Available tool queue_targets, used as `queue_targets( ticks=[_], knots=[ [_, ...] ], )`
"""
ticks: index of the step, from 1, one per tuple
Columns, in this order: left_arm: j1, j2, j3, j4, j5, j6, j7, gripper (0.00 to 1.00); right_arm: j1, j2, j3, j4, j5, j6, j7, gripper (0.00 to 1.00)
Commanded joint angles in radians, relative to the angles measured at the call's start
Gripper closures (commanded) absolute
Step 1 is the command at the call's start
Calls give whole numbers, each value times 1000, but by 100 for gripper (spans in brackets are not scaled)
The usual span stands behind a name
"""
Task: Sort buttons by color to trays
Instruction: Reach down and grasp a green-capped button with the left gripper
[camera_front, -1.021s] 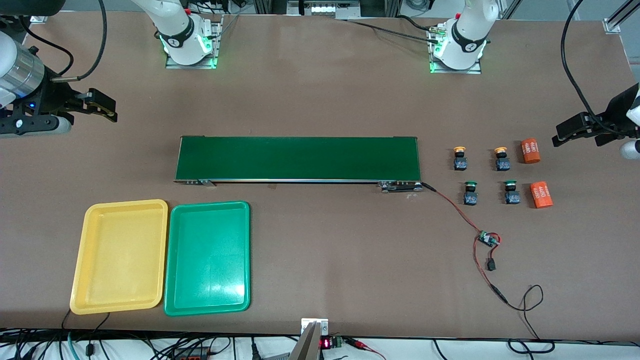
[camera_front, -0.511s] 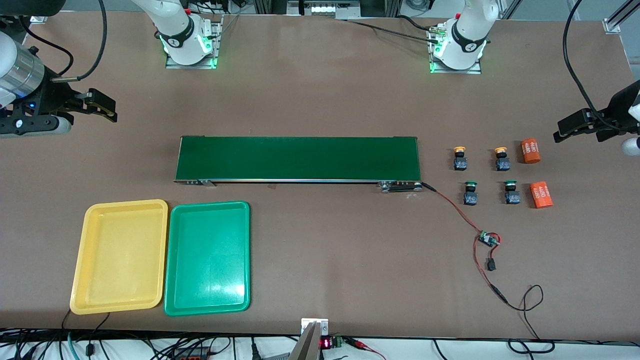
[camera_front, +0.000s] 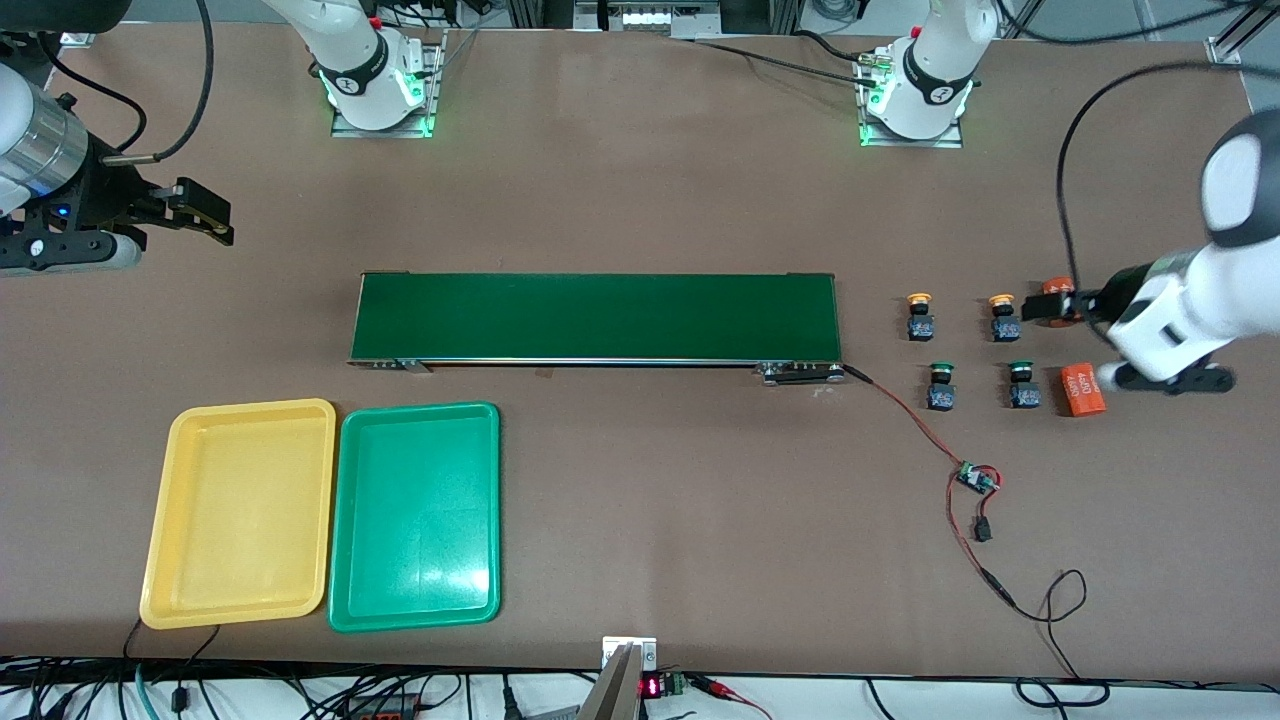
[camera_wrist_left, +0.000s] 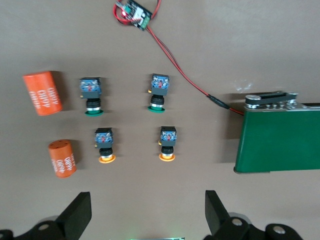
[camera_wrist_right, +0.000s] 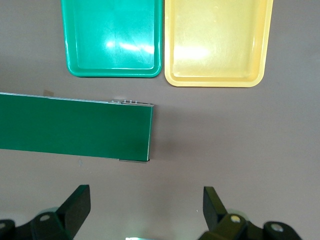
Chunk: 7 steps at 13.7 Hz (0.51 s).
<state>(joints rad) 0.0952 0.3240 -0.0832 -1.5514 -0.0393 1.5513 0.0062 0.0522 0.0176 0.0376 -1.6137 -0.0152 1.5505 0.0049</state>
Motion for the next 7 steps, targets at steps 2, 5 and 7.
queue_targets(
  ticks=[2,5,7],
  knots=[
    [-11,206,-3,172,10,-17,17,0,0,4,1,11,-12,-1,-6,0],
    [-18,276,-3,200,15,126,17,0,-2,8,1,11,-12,0,-6,0],
    [-35,299,-3,189,13,164,17,0,-6,10,-1,11,-12,2,-6,0]
  ],
)
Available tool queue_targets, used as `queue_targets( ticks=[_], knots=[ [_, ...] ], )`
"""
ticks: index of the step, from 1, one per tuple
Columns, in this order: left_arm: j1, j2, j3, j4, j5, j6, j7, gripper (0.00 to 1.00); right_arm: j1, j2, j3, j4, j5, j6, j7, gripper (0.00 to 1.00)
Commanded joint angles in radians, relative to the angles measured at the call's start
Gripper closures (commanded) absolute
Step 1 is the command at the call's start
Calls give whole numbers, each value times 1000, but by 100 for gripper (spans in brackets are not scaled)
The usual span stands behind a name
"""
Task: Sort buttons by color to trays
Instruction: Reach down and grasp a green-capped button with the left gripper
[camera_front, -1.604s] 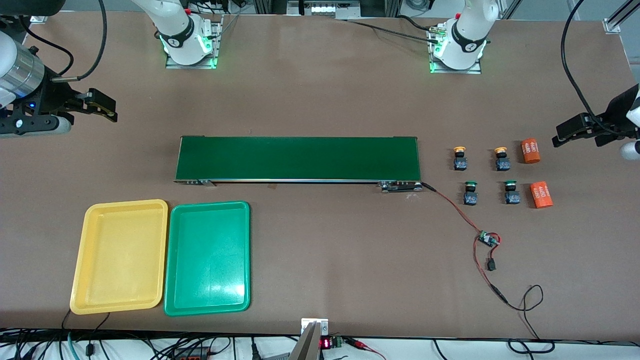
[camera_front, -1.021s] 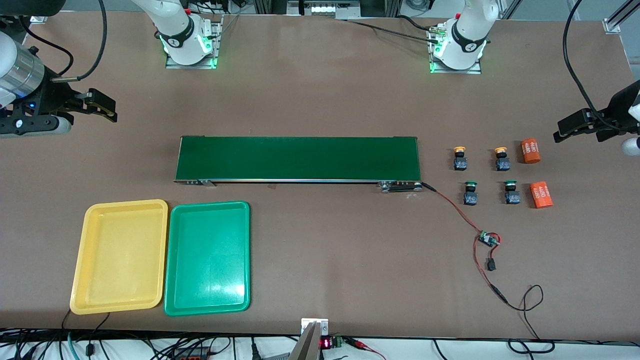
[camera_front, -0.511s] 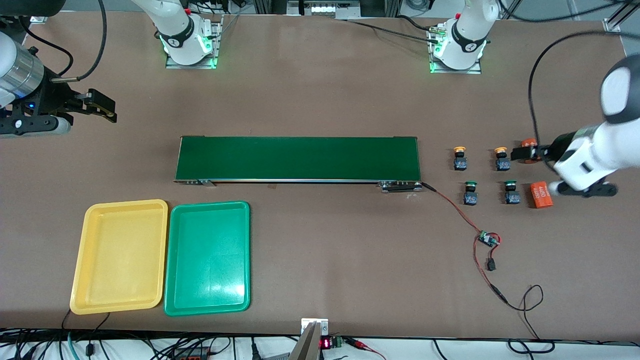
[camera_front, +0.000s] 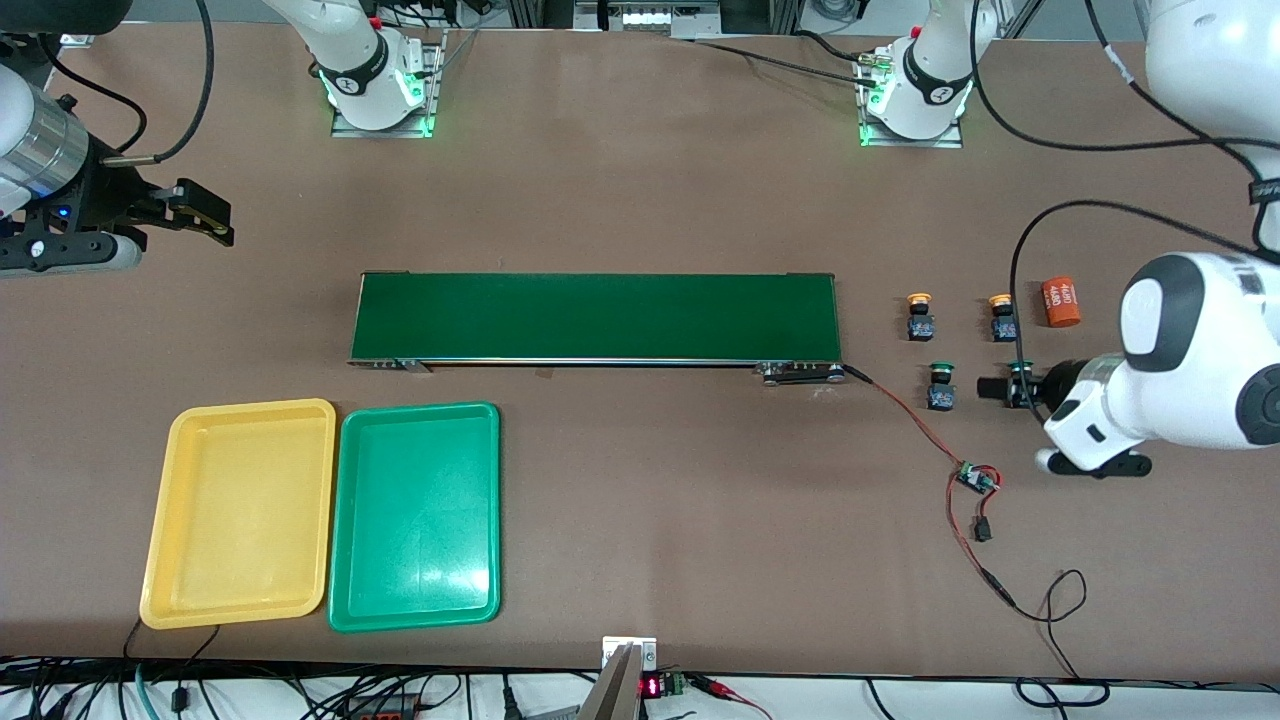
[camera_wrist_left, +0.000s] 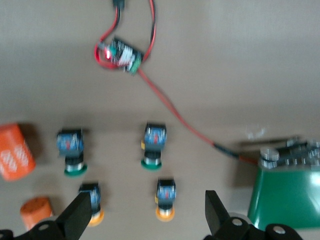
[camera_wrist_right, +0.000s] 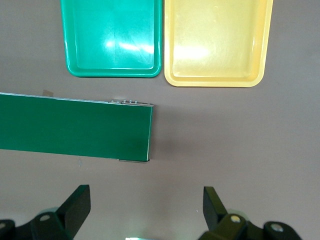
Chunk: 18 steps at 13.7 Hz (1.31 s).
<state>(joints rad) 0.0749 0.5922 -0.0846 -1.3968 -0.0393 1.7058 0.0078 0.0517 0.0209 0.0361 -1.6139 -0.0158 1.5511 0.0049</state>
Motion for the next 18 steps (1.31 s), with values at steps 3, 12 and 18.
queue_targets(
  ticks=[3,12,18],
  knots=[
    [-18,47,-1,-19,9,24,15,0,-6,5,1,11,-12,1,-6,0],
    [-6,20,-1,-323,13,336,41,0,-4,5,1,11,-12,-2,-6,0],
    [-6,18,-1,-399,16,396,41,0,0,5,1,11,-12,0,-6,0]
  ],
)
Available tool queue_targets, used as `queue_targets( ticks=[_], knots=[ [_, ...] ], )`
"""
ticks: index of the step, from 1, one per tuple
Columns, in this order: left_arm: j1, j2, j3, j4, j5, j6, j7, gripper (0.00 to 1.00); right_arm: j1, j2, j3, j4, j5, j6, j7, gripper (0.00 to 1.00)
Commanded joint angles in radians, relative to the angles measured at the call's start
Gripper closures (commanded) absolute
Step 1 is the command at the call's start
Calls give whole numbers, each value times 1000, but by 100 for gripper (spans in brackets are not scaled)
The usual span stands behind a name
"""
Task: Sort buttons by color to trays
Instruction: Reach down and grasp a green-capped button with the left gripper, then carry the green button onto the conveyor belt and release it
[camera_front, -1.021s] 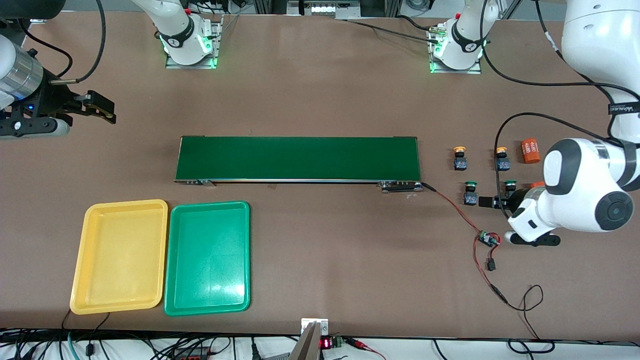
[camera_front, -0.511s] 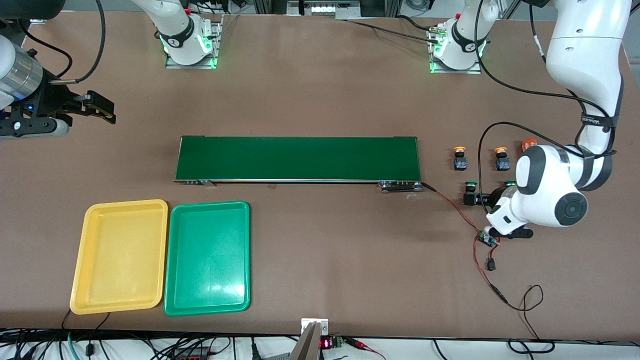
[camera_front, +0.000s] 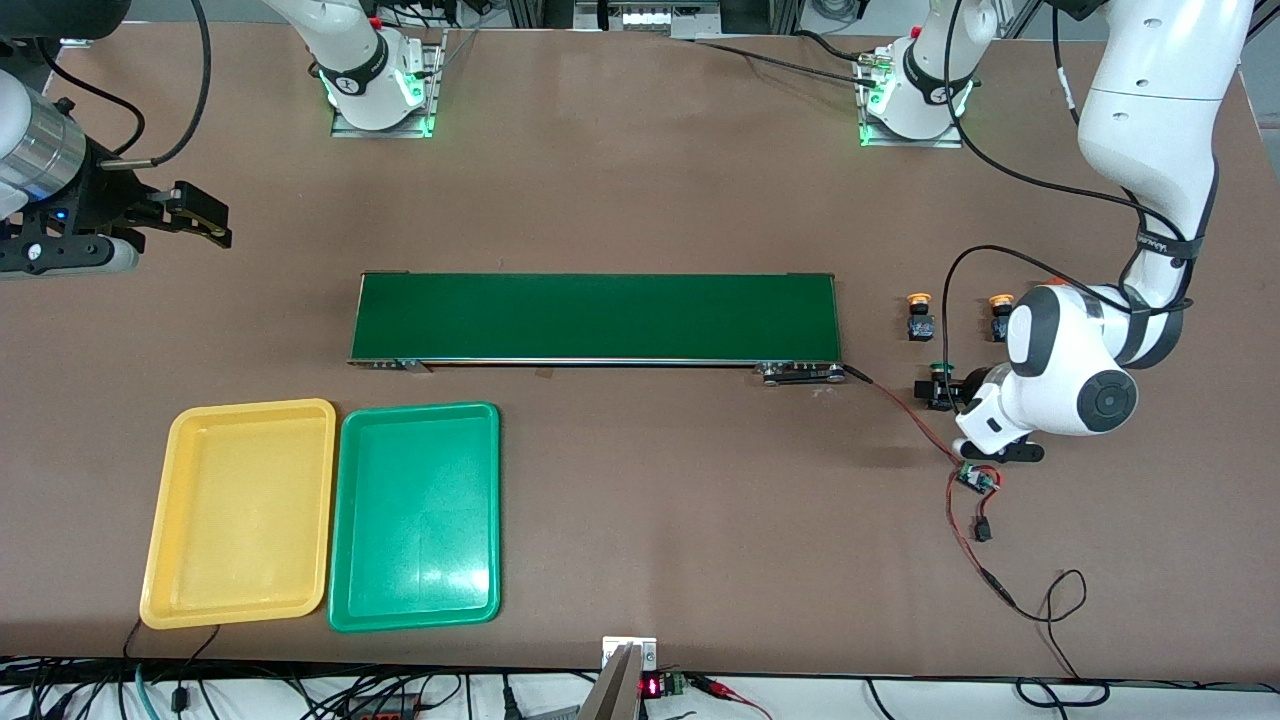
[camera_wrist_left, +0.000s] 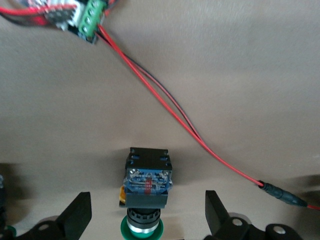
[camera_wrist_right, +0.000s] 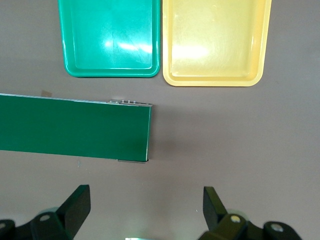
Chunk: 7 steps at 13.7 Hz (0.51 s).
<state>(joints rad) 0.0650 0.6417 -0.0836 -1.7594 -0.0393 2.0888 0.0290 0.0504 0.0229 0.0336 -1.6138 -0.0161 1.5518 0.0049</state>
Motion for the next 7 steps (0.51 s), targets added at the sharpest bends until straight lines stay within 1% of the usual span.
queue_targets(
  ticks=[1,2,4,6,7],
  knots=[
    [2,-33,-1,-38,18,13,20,0,2,3,3,11,-11,1,-6,0],
    [-1,-31,-1,-38,19,13,29,0,2,3,3,11,-11,1,-6,0],
    [-5,-27,-1,-37,21,16,61,6,2,3,3,11,-11,-1,-6,0],
    [-4,-14,-1,-37,21,28,71,9,2,5,2,11,-13,1,-6,0],
    [-4,-14,-1,-35,21,30,77,13,0,5,3,11,-11,2,-6,0]
  ],
)
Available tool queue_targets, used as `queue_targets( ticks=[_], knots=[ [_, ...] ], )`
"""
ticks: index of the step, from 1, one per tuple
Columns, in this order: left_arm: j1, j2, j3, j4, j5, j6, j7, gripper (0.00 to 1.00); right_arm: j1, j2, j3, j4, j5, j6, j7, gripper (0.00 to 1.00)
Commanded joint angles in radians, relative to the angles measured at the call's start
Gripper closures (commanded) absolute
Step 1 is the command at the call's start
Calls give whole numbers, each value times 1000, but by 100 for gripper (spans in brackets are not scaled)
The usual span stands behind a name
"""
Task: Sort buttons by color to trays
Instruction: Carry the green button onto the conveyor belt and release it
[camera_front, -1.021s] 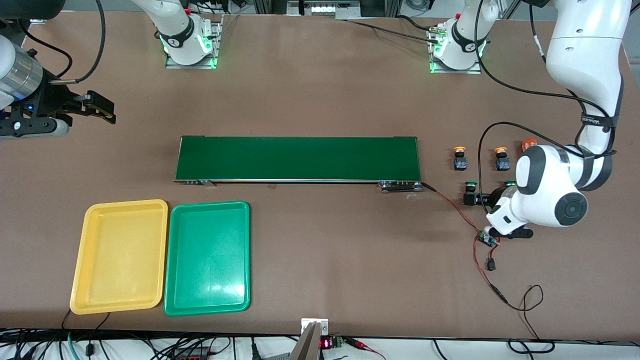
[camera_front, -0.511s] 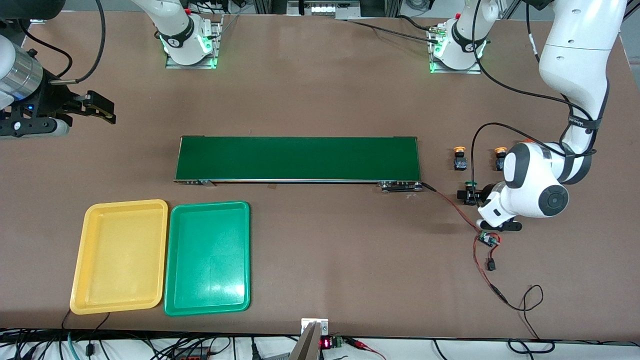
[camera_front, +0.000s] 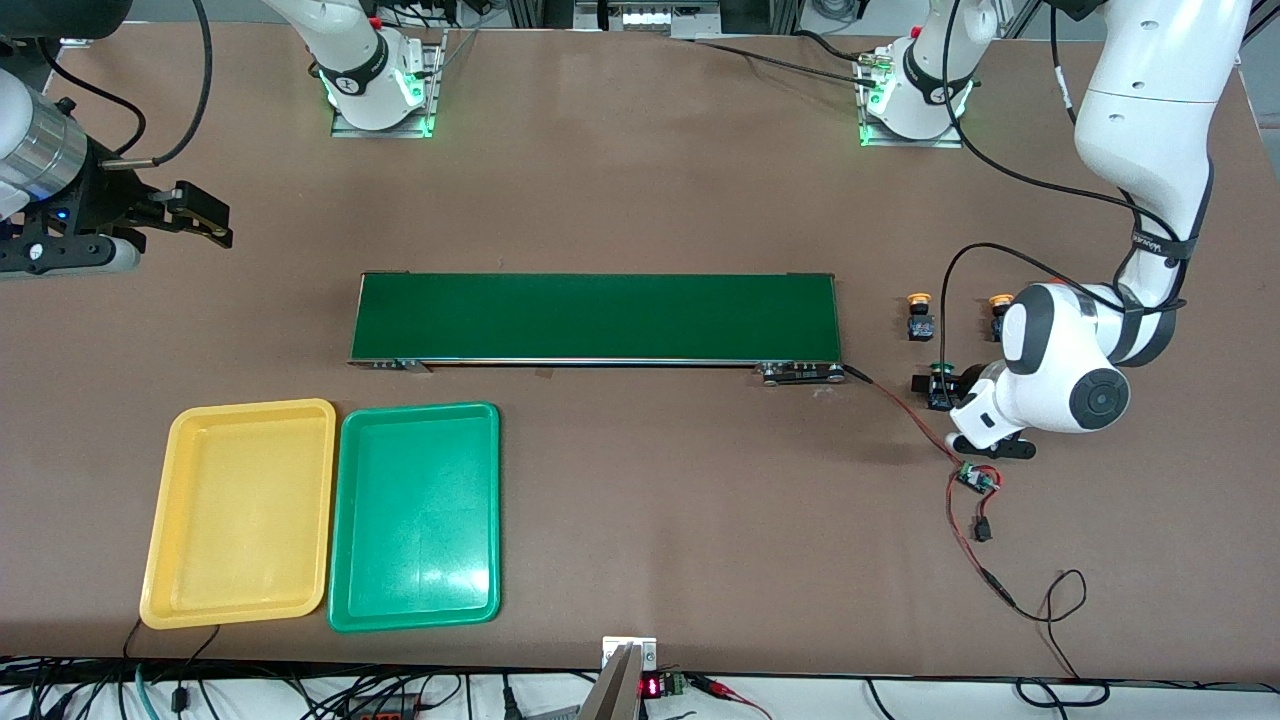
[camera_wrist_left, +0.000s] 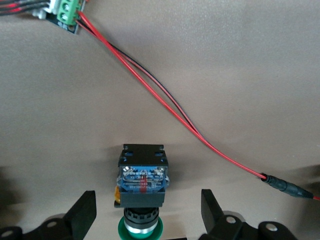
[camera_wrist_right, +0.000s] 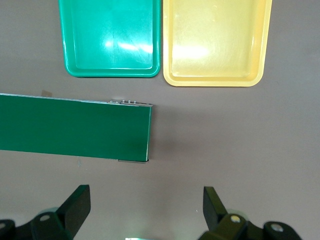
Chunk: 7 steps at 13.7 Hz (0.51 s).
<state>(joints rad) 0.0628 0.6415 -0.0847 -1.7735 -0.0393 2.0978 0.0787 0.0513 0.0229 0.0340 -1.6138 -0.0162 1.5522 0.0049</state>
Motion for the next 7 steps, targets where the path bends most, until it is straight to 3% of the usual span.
queue_targets(
  ticks=[1,5,7],
  knots=[
    [-1,-14,0,-21,21,21,27,16,-1,5,3,11,-11,2,-6,0],
    [-6,-13,0,-17,21,22,29,52,-5,5,1,11,-15,-1,-6,0],
    [3,-5,0,-15,21,22,33,61,-4,5,1,9,-24,-4,-6,0]
  ],
)
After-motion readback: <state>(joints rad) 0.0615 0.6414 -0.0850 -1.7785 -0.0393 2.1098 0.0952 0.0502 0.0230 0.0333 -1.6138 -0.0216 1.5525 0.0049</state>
